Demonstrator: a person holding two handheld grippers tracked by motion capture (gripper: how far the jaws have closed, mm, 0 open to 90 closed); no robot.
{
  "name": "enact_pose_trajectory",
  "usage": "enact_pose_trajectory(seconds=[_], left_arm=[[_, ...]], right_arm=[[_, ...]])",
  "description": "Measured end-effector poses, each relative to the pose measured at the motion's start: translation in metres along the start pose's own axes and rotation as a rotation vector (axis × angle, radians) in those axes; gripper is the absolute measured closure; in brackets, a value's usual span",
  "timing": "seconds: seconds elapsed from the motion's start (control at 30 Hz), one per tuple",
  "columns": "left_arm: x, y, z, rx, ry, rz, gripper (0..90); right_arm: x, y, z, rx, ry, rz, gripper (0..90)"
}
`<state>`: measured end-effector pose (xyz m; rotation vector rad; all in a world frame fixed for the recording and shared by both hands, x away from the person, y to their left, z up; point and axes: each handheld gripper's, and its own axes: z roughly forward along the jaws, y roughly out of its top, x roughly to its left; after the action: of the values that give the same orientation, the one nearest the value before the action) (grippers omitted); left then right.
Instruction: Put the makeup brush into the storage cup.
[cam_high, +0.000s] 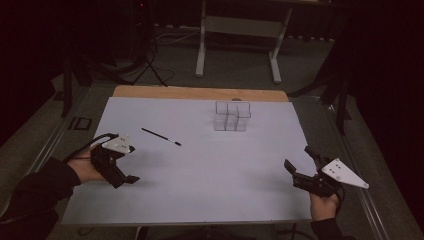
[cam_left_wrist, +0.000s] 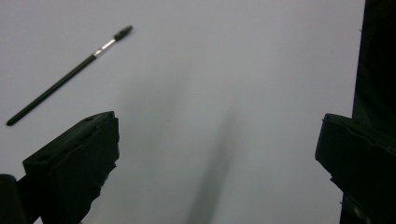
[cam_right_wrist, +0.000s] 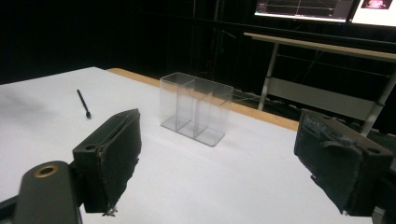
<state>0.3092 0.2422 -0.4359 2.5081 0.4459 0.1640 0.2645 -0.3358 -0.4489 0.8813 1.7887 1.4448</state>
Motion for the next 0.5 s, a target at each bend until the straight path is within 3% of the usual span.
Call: enact_pose_trajectory(seconds=[0.27, 0.33, 0.5], left_arm=[[0.007, 0.014, 0.011, 0.093, -0.036, 0.038, 0.3], [0.011, 0.019, 0.017, 0.142, -0.038, 0.062, 0.3], [0.018, 0.030, 0.022, 0.146, -0.022, 0.073, 0.3]], right_arm=[[0.000, -0.001, 0.001, 0.003, 0.001, -0.002, 14.7], [0.000, -0.001, 0.001, 0.004, 0.004, 0.000, 14.7], [-0.001, -0.001, 0.001, 0.005, 0.005, 0.001, 14.7]])
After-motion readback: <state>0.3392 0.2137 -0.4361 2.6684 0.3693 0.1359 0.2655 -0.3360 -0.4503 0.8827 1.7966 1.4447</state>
